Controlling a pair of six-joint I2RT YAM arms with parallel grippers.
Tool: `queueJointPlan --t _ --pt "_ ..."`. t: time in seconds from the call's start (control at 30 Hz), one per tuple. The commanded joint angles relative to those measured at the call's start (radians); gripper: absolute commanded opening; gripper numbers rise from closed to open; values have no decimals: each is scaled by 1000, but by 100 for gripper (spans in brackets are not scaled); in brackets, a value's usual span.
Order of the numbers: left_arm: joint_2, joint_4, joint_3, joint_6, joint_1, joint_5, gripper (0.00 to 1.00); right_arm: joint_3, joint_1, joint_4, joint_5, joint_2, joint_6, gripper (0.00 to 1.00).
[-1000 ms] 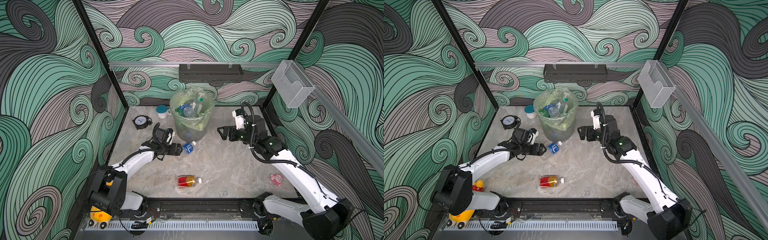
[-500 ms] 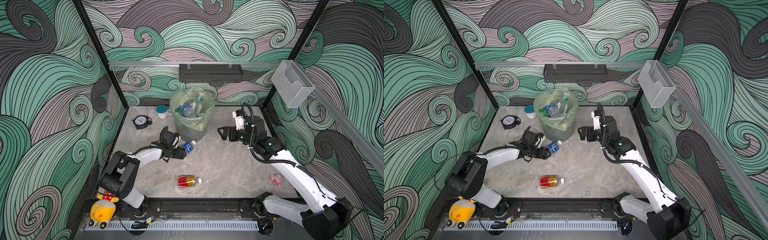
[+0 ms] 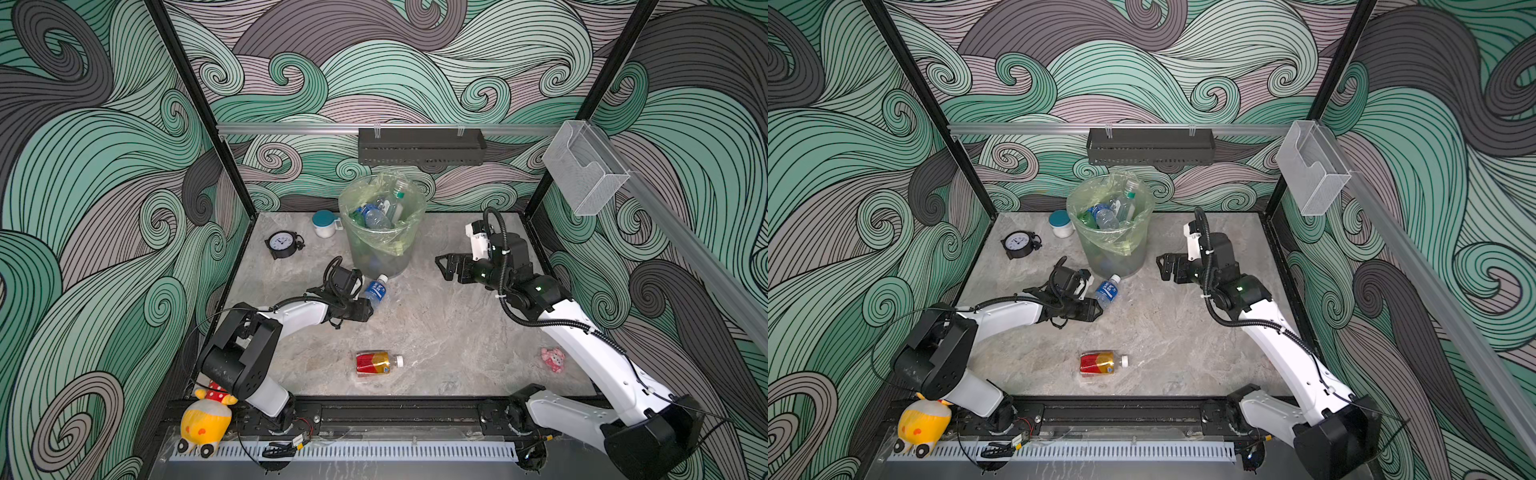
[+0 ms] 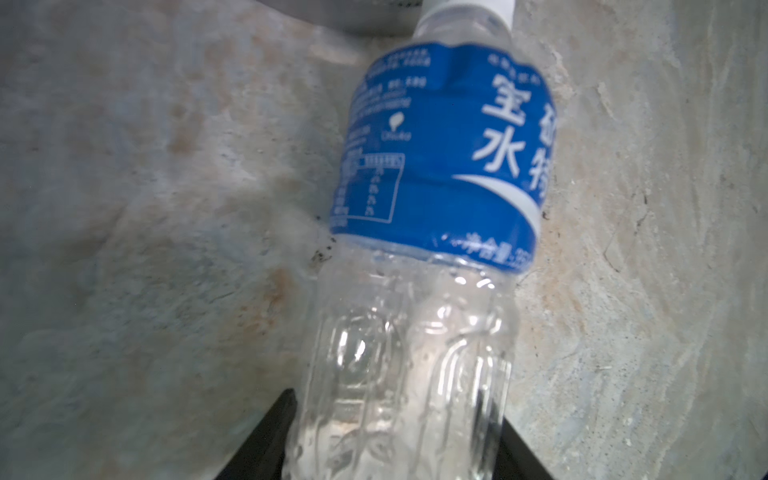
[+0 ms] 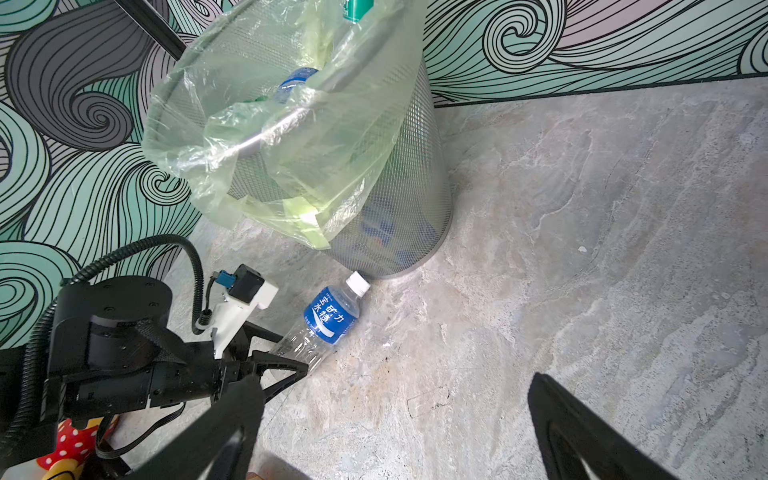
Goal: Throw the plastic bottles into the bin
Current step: 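Lower the left gripper and grasp the blue-labelled water bottle while right withdraws, then lift the blue-labelled bottle with the left gripper and drop it into the bin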
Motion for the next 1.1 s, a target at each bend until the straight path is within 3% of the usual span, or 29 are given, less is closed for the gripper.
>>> queueJointPlan --t 0.0,0.23,0.57,0.77,0.9,1.07 --pt "-81 -24 -41 -44 1 -85 45 -12 -8 16 1 7 14 100" --pt "-288 -128 -111 -71 2 -148 45 -12 -9 21 -2 15 20 100" --pt "-517 -396 -107 -255 2 -451 43 -21 -8 20 -8 29 22 100" --pt "-631 -332 -119 -203 4 -442 43 -40 -7 8 7 44 11 100" --pt "-640 -384 31 -116 5 -456 42 -59 -9 18 11 41 14 100" --pt "-465 -487 461 111 5 -451 44 -70 -8 22 13 35 8 100"
